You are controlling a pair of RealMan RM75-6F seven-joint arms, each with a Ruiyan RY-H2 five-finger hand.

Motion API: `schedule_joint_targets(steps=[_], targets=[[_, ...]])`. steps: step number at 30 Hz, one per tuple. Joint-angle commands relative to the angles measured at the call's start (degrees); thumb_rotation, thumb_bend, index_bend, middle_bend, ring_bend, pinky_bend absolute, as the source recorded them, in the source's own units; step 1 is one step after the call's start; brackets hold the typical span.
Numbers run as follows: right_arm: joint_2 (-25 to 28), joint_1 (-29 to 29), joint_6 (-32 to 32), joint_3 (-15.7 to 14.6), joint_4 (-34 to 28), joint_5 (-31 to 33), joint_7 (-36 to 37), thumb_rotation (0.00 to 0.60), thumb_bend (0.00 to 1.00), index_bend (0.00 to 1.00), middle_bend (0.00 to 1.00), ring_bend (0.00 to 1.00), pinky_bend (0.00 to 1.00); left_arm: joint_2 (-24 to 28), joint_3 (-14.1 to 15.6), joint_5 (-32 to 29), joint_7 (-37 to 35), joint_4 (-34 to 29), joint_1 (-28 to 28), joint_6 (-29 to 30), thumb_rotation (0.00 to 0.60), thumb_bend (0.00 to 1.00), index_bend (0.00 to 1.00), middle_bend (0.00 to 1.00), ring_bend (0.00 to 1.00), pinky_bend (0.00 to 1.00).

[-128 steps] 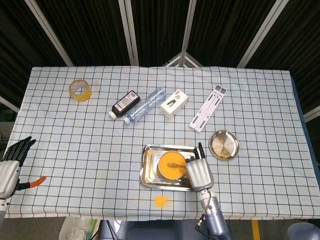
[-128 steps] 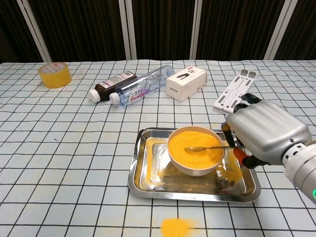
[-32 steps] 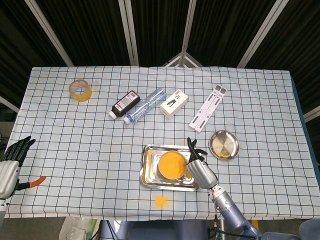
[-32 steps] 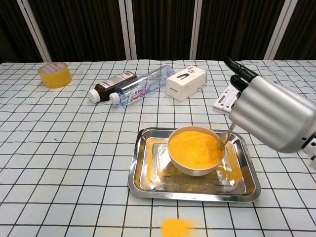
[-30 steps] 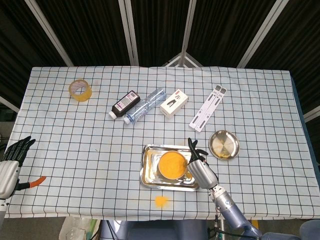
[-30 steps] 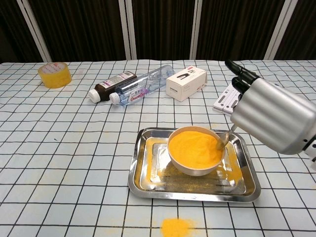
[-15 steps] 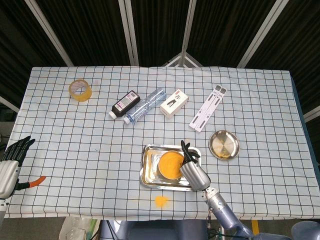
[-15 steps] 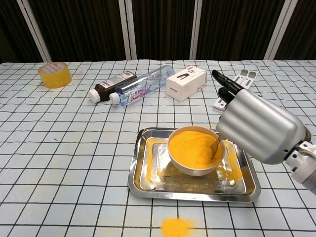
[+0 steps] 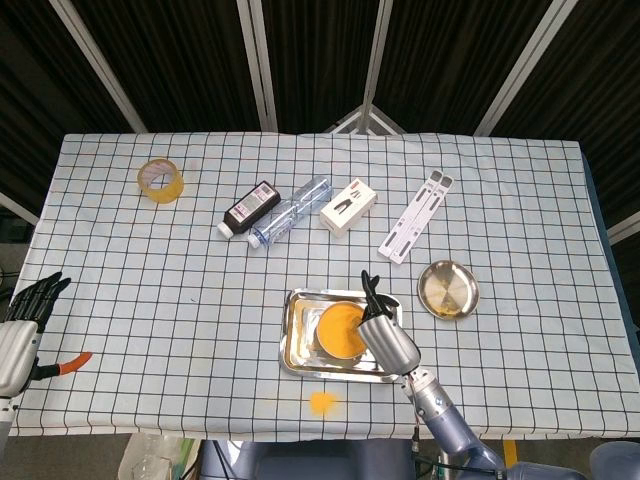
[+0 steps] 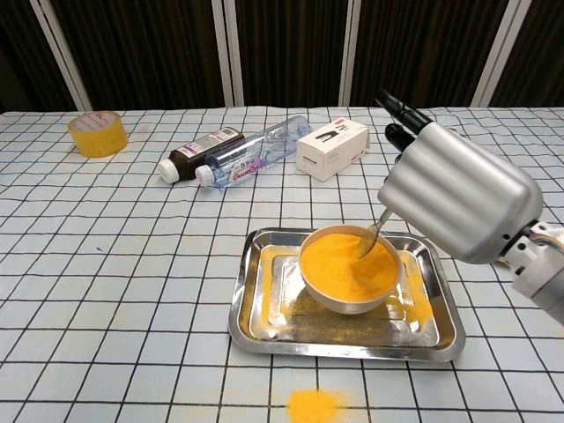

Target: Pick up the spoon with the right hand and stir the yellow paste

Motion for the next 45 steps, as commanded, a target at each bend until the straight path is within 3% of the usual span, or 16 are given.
schedule_joint_targets(steps=[1, 7, 15, 24, 31, 45], targets=[[1.03, -0.66, -0.14, -0.55, -0.10, -0.23, -0.38, 0.600, 0.98, 0.77, 0.64, 0.26, 0.00, -0.03, 0.00, 0.02, 0.08, 0.01, 0.02, 0.05, 0.600, 0.00, 0.00, 0.00, 0.00, 0.00], [1.61, -2.18, -0.47, -2.33, 1.37, -0.48, 0.88, 0.600, 0.98, 0.77, 0.64, 0.26, 0.00, -0.20, -0.07, 0.03, 0.30, 0.10, 0.02, 0.17, 0.600, 0.00, 0.00, 0.00, 0.00, 0.00], [-0.58, -2.36, -1.41, -2.37, 3.58, -0.92, 2.59, 0.600, 0.98, 0.77, 0.64, 0.26, 0.00, -0.28, -0.16, -0.20, 0.32, 0.13, -0.01, 0.10, 0.600, 0.00, 0.00, 0.00, 0.00, 0.00], [-4.64, -2.21, -1.64, 0.33, 5.51, 0.57, 2.79, 0.600, 0.98, 0.77, 0.64, 0.26, 0.00, -0.12, -0.10, -0.22, 0.06, 0.13, -0.04, -0.08, 0.600, 0.00, 0.00, 0.00, 0.00, 0.00], [-3.11, -1.49, -1.05, 2.59, 3.22, 0.28, 1.33, 0.600, 0.98, 0.77, 0.64, 0.26, 0.00, -0.08, -0.18, -0.25, -0.32, 0.21, -0.12, -0.15, 0.600, 0.00, 0.00, 0.00, 0.00, 0.00], [-5.20, -0.93, -2.85, 2.33, 3.07, 0.55, 0.05, 0.600, 0.98, 0.77, 0.64, 0.26, 0.00, -0.18, -0.15, -0.53, 0.07, 0.00, 0.01, -0.13, 0.600, 0.00, 0.00, 0.00, 0.00, 0.00]])
